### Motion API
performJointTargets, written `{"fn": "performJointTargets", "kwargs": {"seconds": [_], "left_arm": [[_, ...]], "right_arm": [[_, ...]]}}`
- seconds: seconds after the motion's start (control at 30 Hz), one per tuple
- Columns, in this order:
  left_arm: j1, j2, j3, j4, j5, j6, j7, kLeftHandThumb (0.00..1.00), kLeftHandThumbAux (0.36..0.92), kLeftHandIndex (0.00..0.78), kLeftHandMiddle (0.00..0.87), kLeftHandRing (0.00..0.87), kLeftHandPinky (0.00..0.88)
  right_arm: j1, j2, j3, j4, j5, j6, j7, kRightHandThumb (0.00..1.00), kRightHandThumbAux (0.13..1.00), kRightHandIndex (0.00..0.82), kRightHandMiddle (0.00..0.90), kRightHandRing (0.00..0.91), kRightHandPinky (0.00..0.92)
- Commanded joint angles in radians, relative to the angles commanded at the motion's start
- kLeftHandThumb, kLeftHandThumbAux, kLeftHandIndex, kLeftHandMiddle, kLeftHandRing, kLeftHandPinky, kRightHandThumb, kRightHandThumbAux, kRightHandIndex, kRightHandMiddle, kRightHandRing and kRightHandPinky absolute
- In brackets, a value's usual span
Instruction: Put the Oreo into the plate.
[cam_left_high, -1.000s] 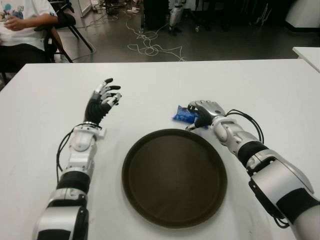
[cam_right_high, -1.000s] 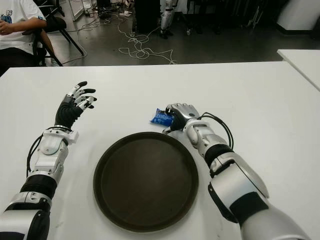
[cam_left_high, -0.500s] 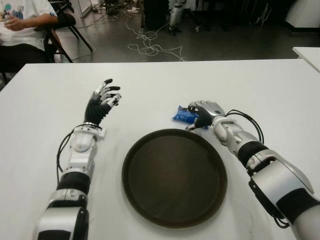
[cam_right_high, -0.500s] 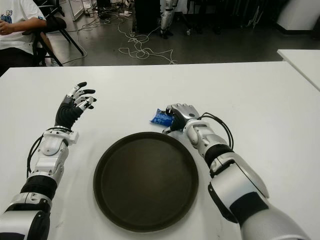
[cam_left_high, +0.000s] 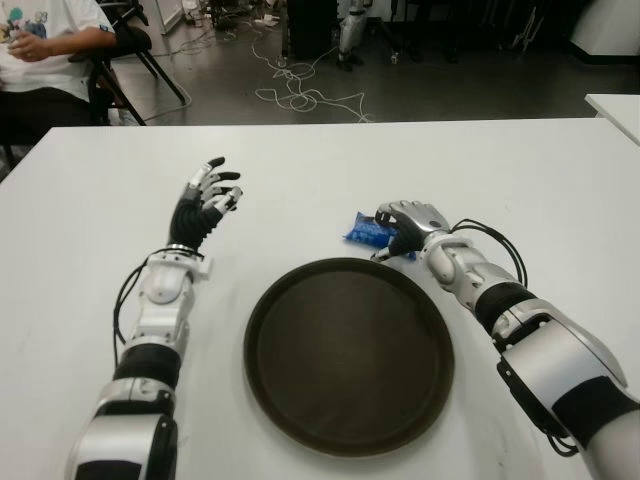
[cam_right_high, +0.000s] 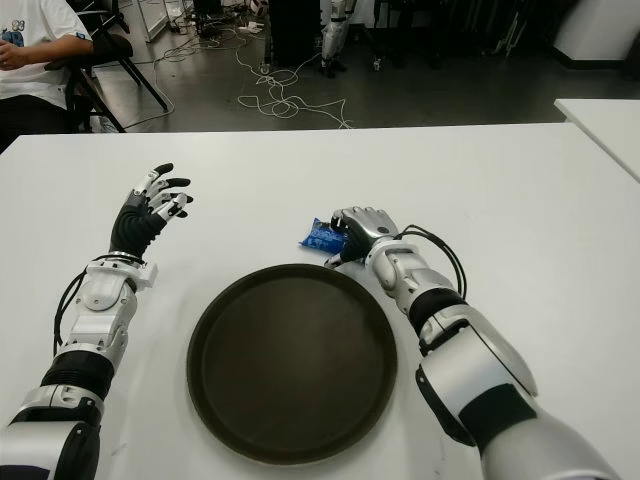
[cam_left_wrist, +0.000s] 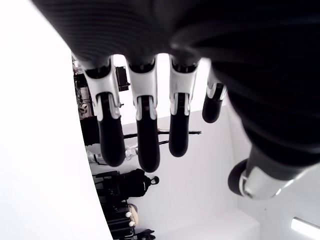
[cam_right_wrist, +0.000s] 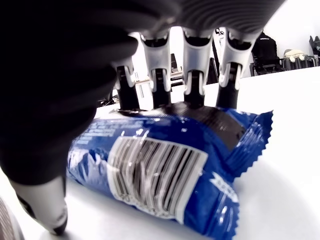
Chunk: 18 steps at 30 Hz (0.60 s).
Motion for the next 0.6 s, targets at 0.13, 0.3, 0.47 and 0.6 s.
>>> {"fn": "performJointTargets", "kwargs": {"seconds": [0.13, 0.3, 0.47, 0.6], "left_arm": [[0.003, -0.001, 0.001, -0.007, -0.004, 0.006, -0.004, 0.288, 0.612, 0.14, 0.276, 0.334, 0.409], [0.007, -0.002, 0.001, -0.014, -0.002, 0.011, -0.001, 0.298, 0.62, 0.139, 0.273, 0.327, 0.406], [0.007, -0.002, 0.0, -0.014, 0.002, 0.009, 0.004, 0.283, 0.617, 0.14, 0.278, 0.327, 0.402], [0.006, -0.003, 0.001, -0.012, 0.002, 0.009, 0.006, 0.276, 0.616, 0.141, 0.282, 0.331, 0.407]], "right_arm": [[-0.001, -0.001, 0.003, 0.0, -0.003, 0.003, 0.0, 0.0, 0.715, 0.318, 0.386, 0.414, 0.392], [-0.001, -0.002, 0.004, 0.001, -0.002, 0.002, 0.001, 0.0, 0.731, 0.329, 0.4, 0.438, 0.418], [0.0, -0.001, 0.005, 0.001, -0.003, 0.007, -0.001, 0.0, 0.734, 0.318, 0.388, 0.416, 0.4], [0.0, -0.001, 0.006, 0.002, -0.005, 0.011, -0.006, 0.0, 0.738, 0.31, 0.376, 0.401, 0.389]]}}
